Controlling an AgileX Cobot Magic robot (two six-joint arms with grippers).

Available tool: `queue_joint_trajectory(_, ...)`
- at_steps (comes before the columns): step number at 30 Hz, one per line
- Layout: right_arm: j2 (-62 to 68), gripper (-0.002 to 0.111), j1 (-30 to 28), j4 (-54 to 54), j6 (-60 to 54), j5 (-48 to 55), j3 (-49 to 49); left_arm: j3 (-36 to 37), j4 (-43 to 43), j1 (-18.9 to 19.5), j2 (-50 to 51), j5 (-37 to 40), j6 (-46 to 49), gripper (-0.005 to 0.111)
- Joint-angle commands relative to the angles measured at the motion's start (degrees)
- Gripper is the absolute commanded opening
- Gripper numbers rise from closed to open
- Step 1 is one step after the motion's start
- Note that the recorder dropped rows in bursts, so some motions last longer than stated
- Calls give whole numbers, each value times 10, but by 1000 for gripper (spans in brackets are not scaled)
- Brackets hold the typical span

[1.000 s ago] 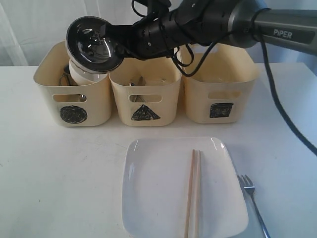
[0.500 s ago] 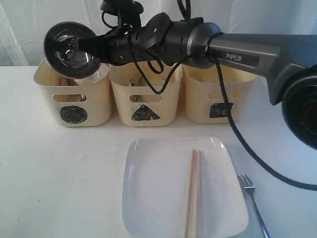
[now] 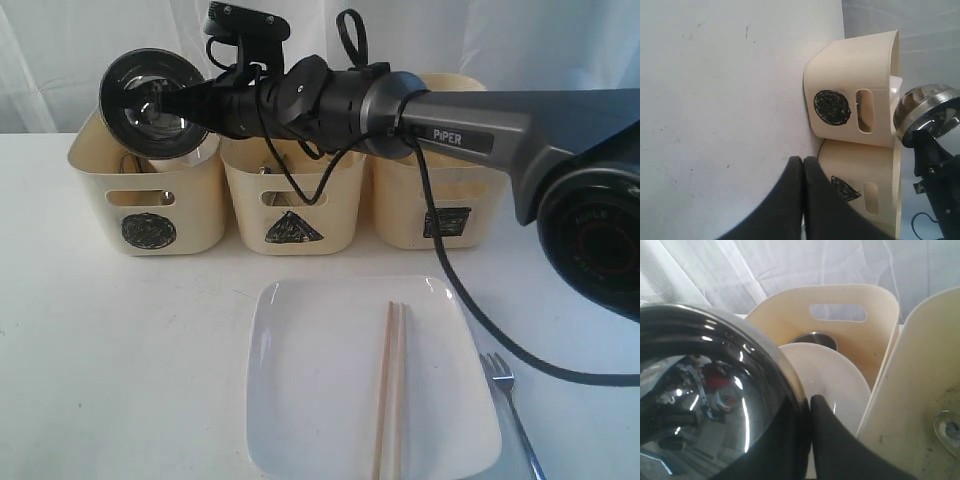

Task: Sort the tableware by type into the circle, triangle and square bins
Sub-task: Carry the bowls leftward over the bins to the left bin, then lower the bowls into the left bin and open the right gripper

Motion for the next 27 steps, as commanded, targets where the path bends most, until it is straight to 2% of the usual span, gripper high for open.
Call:
queue_joint_trajectory(1, 10, 0, 4, -1, -8, -1, -7, 0, 0, 2, -3, -1, 2, 0)
queue_joint_trajectory(9, 24, 0, 4, -1, -8, 21, -7, 0, 0, 2, -3, -1, 2, 0)
queue_joint_trajectory(12, 24, 7, 4, -1, -8, 32, -7, 0, 0, 2, -3, -1, 2, 0)
queue_joint_trajectory(18, 24, 38, 4, -1, -8, 45, -7, 0, 0, 1, -3, -1, 2, 0)
queue_joint_trajectory(27, 2, 41, 4, 0, -7, 25, -7, 0, 0, 1, -3, -1, 2, 0)
